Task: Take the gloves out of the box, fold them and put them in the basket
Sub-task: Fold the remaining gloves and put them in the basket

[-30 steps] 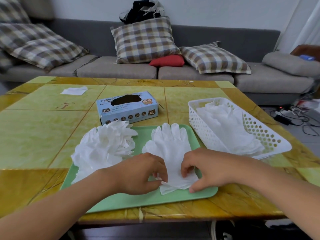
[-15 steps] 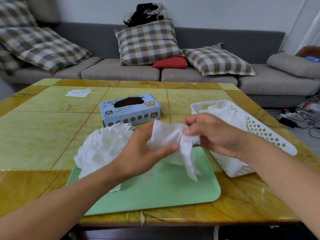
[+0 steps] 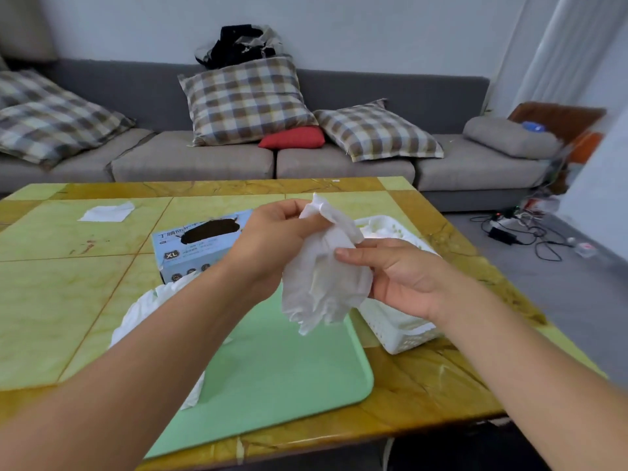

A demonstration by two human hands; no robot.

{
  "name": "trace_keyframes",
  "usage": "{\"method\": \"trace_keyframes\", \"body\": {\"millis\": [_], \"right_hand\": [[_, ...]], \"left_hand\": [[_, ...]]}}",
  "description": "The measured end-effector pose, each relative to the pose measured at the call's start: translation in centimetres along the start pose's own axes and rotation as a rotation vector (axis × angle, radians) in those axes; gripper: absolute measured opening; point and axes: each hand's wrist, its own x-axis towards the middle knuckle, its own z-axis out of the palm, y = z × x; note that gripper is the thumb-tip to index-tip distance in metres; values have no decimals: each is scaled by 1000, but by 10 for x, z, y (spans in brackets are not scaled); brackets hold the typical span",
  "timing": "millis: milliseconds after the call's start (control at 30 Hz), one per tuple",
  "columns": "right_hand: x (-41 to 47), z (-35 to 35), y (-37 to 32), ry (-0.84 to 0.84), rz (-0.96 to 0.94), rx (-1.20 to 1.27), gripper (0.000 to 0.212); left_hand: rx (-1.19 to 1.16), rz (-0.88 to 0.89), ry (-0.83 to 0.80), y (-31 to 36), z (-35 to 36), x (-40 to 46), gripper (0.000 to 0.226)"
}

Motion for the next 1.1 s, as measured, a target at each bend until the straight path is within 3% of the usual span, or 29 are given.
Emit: {"method": "trace_keyframes", "body": {"millis": [67,233,400,500,600,667,733,833,933,1100], "right_hand": [[-6,-17,-15,44,14,25,36],[-20,-64,-60,53,8,-43,56],[-8,-91,-77,152,24,-87,51],[17,-100,-87,229,-10,-141,34],[40,-105,-110,264,-184,-200,18],[46,-108,-127,282,-357,-252,14],[44,-118,-130,261,-484,-286,9],[34,-141,-98,277,-488,-473,11],[23,-165,-39,296,-365,-624,15],[-3,-178,7,127,-176,-918,17]], "left_hand": [[29,-46,-85,8,16,9,23],[-17,-119,-188,19,44,32,21],[-78,-175,-170,15,66,60,20],[-53,-177,-110,14,78,88,14],[-21,30,-53,34,81,115,14],[3,216,-78,52,80,125,17],[10,291,-137,55,80,128,16],[160,324,-179,18,82,123,14],[383,400,-296,-44,81,111,14],[904,519,-477,-109,85,86,7]]}}
